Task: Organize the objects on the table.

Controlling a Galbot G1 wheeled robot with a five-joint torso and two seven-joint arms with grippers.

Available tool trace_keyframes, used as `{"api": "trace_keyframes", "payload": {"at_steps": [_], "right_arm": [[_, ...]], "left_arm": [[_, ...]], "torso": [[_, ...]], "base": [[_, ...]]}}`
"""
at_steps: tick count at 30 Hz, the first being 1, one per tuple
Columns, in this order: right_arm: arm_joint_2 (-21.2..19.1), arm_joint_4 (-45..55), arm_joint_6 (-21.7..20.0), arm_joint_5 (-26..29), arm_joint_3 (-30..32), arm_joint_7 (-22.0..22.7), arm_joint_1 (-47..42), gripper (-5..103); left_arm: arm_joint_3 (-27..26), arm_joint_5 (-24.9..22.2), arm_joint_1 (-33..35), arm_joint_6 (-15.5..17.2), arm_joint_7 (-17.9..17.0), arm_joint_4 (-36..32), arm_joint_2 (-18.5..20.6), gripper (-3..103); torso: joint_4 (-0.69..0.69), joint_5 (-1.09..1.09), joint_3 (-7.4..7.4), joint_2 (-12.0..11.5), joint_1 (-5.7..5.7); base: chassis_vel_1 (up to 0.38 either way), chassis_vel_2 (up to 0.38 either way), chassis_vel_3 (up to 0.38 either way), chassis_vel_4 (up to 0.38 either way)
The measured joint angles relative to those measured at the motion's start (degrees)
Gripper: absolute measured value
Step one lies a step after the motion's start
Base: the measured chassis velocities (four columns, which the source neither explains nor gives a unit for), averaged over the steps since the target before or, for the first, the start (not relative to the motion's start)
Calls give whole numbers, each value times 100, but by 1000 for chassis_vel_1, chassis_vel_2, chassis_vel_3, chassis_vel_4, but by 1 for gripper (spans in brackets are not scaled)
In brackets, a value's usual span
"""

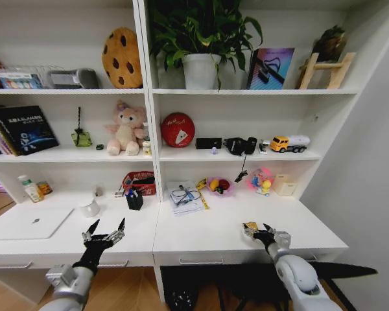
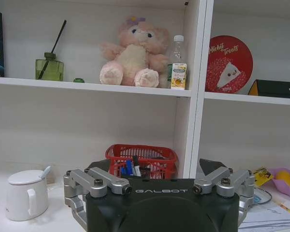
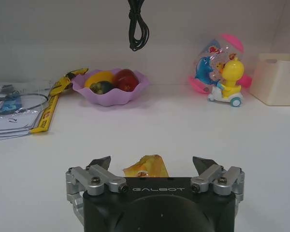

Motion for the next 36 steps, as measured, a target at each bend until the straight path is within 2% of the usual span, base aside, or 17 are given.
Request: {"api": "trace_keyframes", "payload": {"at_steps": [1,4,7,8,9,10,12,15,17,18,20,21,23,24,26,30,36], "right_arm": [[0,0,0,0,0,0,0,98],[-30,-34,-89,94,-11,-53,57,83],[-35,-48,-113,126,-15,-64,64,73],[-37,-58,-117,131,-15,-67,67,73],[-38,-75,-118,137,-17,-64,72,62],[-38,-75,-118,137,-17,-64,72,62],[-27,-110,-121,192,-18,-27,91,51],[-22,-130,-120,196,-16,-25,98,45],[-13,-172,-111,195,-9,-29,118,35],[-13,-172,-111,195,-9,-29,118,35],[7,-194,-100,188,-4,-38,127,23],[7,-194,-100,188,-4,-38,127,23],[9,-206,-73,168,2,-53,125,13],[9,-206,-73,168,2,-53,125,13],[-19,-143,-4,108,27,-90,79,3],[-66,99,90,41,62,-93,-5,0],[-205,1109,221,-29,106,-13,-292,0]], "left_arm": [[0,0,0,0,0,0,0,100],[0,0,0,0,0,0,0,100],[0,0,0,0,0,0,0,100],[0,0,0,0,0,0,0,100],[0,0,0,0,0,0,0,100],[0,0,0,0,0,0,0,100],[0,0,0,0,0,0,0,100],[0,0,0,0,0,0,0,100],[0,0,0,0,0,0,0,100],[0,0,0,0,0,0,0,100],[0,0,0,0,0,0,0,100],[0,0,0,0,0,0,0,100],[0,0,0,0,0,0,0,100],[0,0,0,0,0,0,0,100],[0,0,0,0,0,0,0,100],[0,0,0,0,0,0,0,100],[0,0,0,0,0,0,0,100]], "torso": [[0,0,0,0,0],[0,0,0,0,0],[0,0,0,0,0],[0,0,0,0,0],[0,0,0,0,0],[0,0,0,0,0],[0,0,0,0,0],[0,0,0,0,0],[0,-1,0,0,0],[0,-1,0,0,0],[0,0,0,0,0],[0,0,0,0,0],[0,0,0,0,0],[0,0,0,0,0],[0,0,0,0,0],[0,0,0,0,0],[0,-1,0,0,-1]], "base": [[0,0,0,0],[0,0,0,0],[0,0,0,0],[0,0,0,0],[0,0,0,0],[0,0,0,0],[0,0,0,0],[0,0,0,0],[0,0,0,0],[0,0,0,0],[0,0,0,0],[0,0,0,0],[0,0,0,0],[0,0,0,0],[0,0,0,0],[0,0,0,0],[0,0,0,0]]}}
